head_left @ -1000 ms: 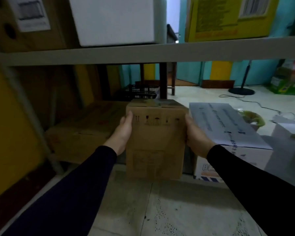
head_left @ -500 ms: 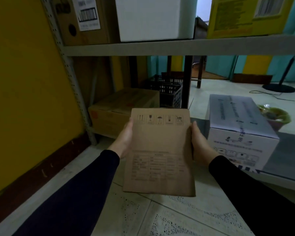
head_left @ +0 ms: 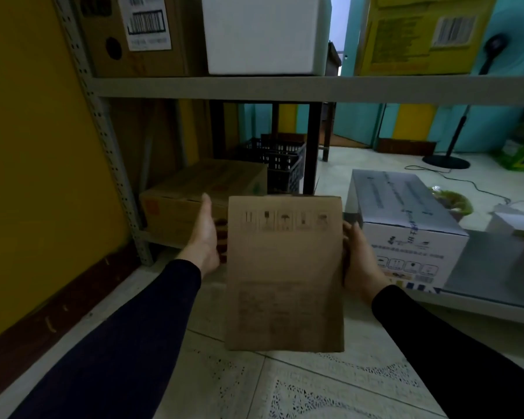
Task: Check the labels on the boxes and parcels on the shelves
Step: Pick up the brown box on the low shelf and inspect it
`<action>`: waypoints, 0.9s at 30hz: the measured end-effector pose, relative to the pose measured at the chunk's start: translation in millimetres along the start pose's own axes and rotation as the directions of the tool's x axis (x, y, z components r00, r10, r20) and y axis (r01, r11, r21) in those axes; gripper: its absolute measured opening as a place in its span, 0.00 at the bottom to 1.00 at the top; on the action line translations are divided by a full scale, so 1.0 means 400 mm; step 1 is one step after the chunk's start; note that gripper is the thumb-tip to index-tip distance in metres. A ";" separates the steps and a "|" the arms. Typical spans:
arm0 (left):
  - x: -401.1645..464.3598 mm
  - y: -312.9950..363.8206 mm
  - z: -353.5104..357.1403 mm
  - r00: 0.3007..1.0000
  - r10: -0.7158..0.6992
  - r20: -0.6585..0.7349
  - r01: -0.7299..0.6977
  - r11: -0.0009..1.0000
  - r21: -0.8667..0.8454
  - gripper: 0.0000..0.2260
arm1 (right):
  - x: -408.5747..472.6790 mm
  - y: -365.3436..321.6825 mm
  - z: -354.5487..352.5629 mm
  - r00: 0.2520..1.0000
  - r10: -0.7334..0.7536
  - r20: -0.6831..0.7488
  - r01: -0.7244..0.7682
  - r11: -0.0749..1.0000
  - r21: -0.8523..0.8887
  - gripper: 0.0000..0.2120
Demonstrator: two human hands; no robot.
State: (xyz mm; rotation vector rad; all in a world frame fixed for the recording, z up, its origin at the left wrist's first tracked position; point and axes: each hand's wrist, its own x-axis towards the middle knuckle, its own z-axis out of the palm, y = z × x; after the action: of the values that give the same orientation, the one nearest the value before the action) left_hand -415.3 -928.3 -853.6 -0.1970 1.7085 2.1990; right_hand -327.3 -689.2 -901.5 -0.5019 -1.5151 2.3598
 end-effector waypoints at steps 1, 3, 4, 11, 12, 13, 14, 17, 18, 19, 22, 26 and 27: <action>-0.005 0.011 -0.004 1.000 -0.025 0.014 0.025 1.000 0.009 0.37 | 0.001 -0.002 -0.006 1.000 0.005 -0.009 -0.005 1.000 0.021 0.26; -0.010 0.017 -0.012 0.992 -0.085 0.090 0.074 0.990 0.122 0.36 | 0.011 -0.009 -0.016 0.999 0.027 -0.021 -0.026 0.999 0.036 0.29; -0.016 0.017 -0.013 0.987 -0.088 0.132 0.064 0.982 0.177 0.31 | 0.015 -0.015 -0.019 0.999 0.040 -0.015 -0.040 0.999 0.026 0.32; -0.019 -0.013 -0.029 0.954 0.009 0.301 -0.071 0.978 0.195 0.34 | 0.019 -0.069 -0.021 0.991 0.112 0.069 -0.086 0.949 -0.304 0.38; -0.017 -0.016 -0.031 0.946 0.007 0.325 -0.077 0.976 0.205 0.38 | 0.020 -0.072 -0.024 0.989 0.109 0.104 -0.067 0.938 -0.341 0.33; -0.020 -0.017 -0.031 0.937 -0.005 0.349 -0.077 0.972 0.221 0.39 | 0.022 -0.072 -0.027 0.987 0.094 0.129 -0.042 0.933 -0.358 0.28; -0.024 -0.017 -0.028 0.931 -0.013 0.365 -0.080 0.968 0.237 0.37 | 0.021 -0.070 -0.026 0.988 0.067 0.143 -0.012 0.936 -0.352 0.23; -0.038 -0.013 -0.003 0.949 0.008 0.315 -0.086 0.968 0.234 0.20 | 0.012 -0.059 -0.023 0.992 0.005 0.130 0.034 0.954 -0.298 0.16; -0.039 -0.010 0.007 0.962 0.014 0.274 -0.086 0.964 0.250 0.14 | 0.012 -0.053 -0.024 0.991 0.006 0.134 0.033 0.957 -0.288 0.16; -0.041 -0.004 0.019 0.970 0.021 0.243 -0.091 0.956 0.279 0.12 | 0.011 -0.049 -0.026 0.989 0.011 0.147 0.031 0.959 -0.280 0.16; -0.032 0.008 0.043 0.972 0.039 0.232 -0.129 0.914 0.385 0.15 | 0.016 -0.030 -0.033 0.988 0.011 0.157 0.034 0.957 -0.286 0.16; -0.015 0.007 0.053 0.978 0.024 0.205 -0.105 0.913 0.395 0.20 | 0.015 -0.020 -0.032 0.986 -0.019 0.167 0.065 0.959 -0.276 0.16; -0.013 0.005 0.054 0.981 0.028 0.191 -0.101 0.918 0.383 0.20 | 0.015 -0.019 -0.033 0.985 -0.023 0.171 0.071 0.957 -0.281 0.16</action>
State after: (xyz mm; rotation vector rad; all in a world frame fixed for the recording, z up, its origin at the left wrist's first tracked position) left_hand -409.0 -909.0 -844.5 0.1603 2.0232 1.7994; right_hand -326.4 -672.8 -900.4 -0.3330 -1.9372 2.2036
